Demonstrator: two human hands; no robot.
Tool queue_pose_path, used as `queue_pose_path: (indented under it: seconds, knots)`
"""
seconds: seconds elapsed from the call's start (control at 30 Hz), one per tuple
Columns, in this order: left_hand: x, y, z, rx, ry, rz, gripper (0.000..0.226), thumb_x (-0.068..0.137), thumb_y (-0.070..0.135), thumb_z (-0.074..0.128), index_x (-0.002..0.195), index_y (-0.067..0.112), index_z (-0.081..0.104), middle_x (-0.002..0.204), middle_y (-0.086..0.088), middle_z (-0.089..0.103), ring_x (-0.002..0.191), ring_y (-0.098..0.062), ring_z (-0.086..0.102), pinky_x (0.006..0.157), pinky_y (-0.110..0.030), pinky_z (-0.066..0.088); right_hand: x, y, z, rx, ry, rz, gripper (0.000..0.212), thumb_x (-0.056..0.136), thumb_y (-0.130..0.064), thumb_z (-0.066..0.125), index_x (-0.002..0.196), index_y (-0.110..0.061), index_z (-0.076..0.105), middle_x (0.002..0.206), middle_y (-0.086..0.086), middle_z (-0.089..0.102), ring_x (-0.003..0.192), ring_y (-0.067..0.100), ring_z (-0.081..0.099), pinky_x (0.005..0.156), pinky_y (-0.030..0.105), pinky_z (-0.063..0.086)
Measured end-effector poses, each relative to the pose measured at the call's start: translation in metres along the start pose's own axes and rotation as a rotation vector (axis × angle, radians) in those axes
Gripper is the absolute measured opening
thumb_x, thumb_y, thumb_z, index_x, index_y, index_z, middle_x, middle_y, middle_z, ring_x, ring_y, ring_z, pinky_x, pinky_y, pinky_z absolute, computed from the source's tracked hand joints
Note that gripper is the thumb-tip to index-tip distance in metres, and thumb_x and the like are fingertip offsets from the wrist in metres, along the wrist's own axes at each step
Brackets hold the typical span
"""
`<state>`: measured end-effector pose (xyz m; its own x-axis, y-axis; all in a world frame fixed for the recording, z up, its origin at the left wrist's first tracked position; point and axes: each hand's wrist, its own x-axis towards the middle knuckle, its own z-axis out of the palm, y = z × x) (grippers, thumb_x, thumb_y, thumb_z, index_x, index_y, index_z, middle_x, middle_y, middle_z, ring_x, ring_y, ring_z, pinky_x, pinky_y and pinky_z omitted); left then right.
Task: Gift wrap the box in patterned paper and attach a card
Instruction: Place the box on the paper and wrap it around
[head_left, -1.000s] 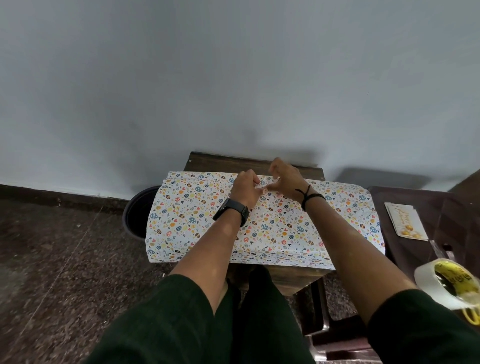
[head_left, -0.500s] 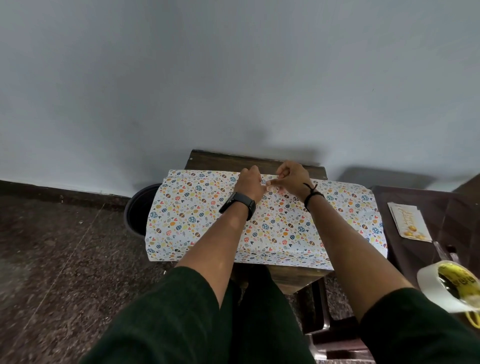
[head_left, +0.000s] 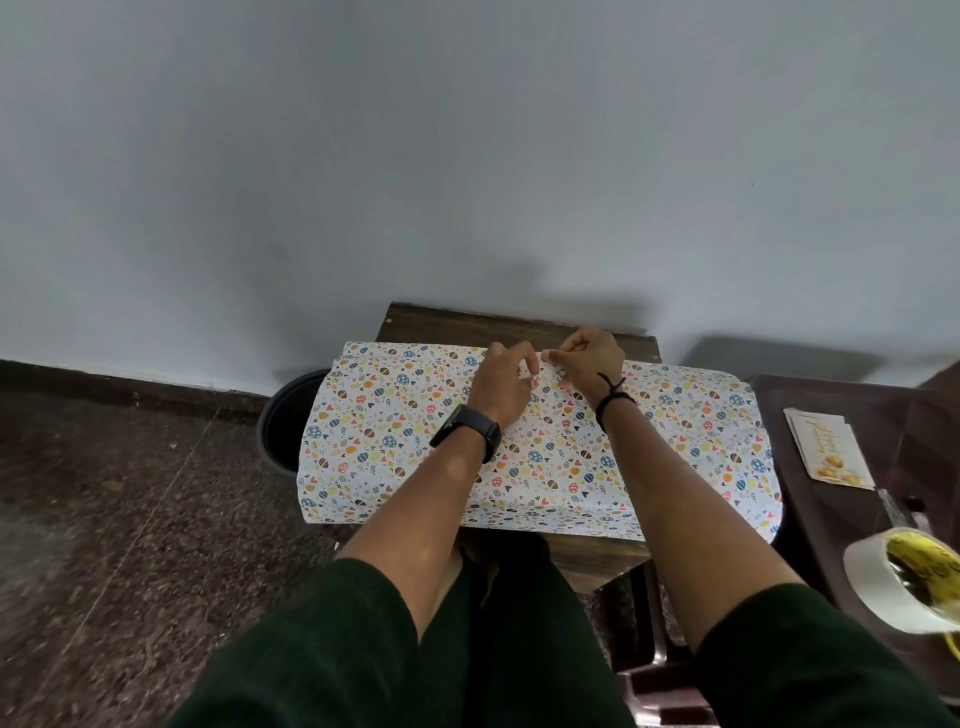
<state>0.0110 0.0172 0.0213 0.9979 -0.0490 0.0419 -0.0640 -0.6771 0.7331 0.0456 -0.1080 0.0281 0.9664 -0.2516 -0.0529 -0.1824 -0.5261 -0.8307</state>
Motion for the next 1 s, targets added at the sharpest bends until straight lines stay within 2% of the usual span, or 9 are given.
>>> queue_pose_path:
  seconds: [0.07,0.13,0.27,0.47,0.57,0.67,0.83,0.93,1.0]
  knots:
    - [0.000,-0.002,0.001,0.003,0.000,0.016,0.018,0.090,0.004,0.059,0.104,0.015,0.063,0.103,-0.002,0.040,0.090,-0.013,0.048,0.072,-0.019,0.039,-0.001,0.001,0.001,0.014,0.001,-0.001,0.027,0.074,-0.014,0.078,0.066,-0.018,0.052,0.070,0.004,0.063,0.073,0.026,0.067,0.066,0.034,0.055]
    - [0.000,-0.002,0.001,-0.013,0.000,0.017,0.022,0.091,0.006,0.059,0.110,0.015,0.066,0.105,-0.002,0.042,0.093,-0.011,0.046,0.077,-0.018,0.038,-0.004,0.002,0.001,-0.005,0.016,-0.049,0.023,0.078,-0.015,0.075,0.069,-0.018,0.053,0.066,-0.005,0.056,0.068,0.017,0.059,0.062,0.025,0.051]
    - [0.000,-0.004,0.000,-0.017,0.002,0.002,0.029,0.089,0.008,0.062,0.118,0.014,0.064,0.114,-0.009,0.049,0.103,-0.018,0.054,0.081,-0.018,0.040,-0.018,0.005,-0.001,-0.030,-0.044,-0.178,0.003,0.089,-0.013,0.061,0.091,-0.010,0.061,0.083,-0.001,0.060,0.071,0.009,0.055,0.062,0.015,0.045]
    - [0.002,-0.003,-0.002,-0.021,0.029,-0.002,0.030,0.091,0.010,0.061,0.121,0.013,0.064,0.117,-0.010,0.052,0.098,-0.013,0.052,0.082,-0.016,0.039,-0.047,0.024,0.002,-0.310,-0.029,-0.565,0.022,0.091,0.002,0.049,0.105,0.004,0.066,0.099,0.015,0.061,0.086,0.019,0.054,0.074,0.020,0.039]
    - [0.003,-0.006,-0.001,0.002,0.045,0.012,0.030,0.095,0.006,0.051,0.122,0.011,0.064,0.120,-0.012,0.053,0.108,-0.020,0.055,0.085,-0.015,0.038,-0.056,0.029,0.007,-0.482,-0.037,-0.642,0.021,0.090,0.001,0.047,0.102,0.005,0.064,0.099,0.015,0.059,0.088,0.027,0.055,0.075,0.034,0.049]
    - [0.003,-0.007,0.001,0.024,0.039,0.034,0.033,0.097,0.004,0.045,0.125,0.010,0.061,0.120,-0.014,0.052,0.111,-0.023,0.053,0.087,-0.017,0.038,-0.061,0.035,0.009,-0.637,-0.031,-0.615,0.044,0.090,-0.020,0.033,0.123,-0.004,0.057,0.112,0.011,0.057,0.101,0.028,0.053,0.087,0.042,0.044]
    - [0.002,-0.009,0.003,0.027,0.022,0.039,0.036,0.099,0.005,0.041,0.133,0.009,0.054,0.120,-0.016,0.049,0.111,-0.024,0.050,0.089,-0.020,0.038,-0.061,0.028,0.008,-0.790,-0.090,-0.508,0.077,0.079,-0.043,0.002,0.144,-0.017,0.035,0.128,0.007,0.042,0.118,0.025,0.038,0.103,0.040,0.025]
    - [0.003,-0.009,0.001,0.022,-0.016,0.013,0.040,0.099,0.006,0.041,0.138,0.007,0.047,0.126,-0.015,0.047,0.117,-0.024,0.049,0.097,-0.026,0.040,-0.059,0.022,0.012,-0.831,-0.107,-0.449,0.083,0.075,-0.044,-0.005,0.147,-0.017,0.026,0.129,0.007,0.039,0.119,0.026,0.035,0.103,0.041,0.024]
    - [0.004,-0.008,-0.001,0.021,-0.040,0.009,0.040,0.098,0.007,0.042,0.138,0.007,0.046,0.127,-0.014,0.047,0.118,-0.023,0.048,0.100,-0.027,0.039,-0.056,0.018,0.013,-0.861,-0.121,-0.421,0.074,0.082,-0.043,0.000,0.148,-0.016,0.021,0.130,0.007,0.038,0.118,0.026,0.036,0.104,0.042,0.024]
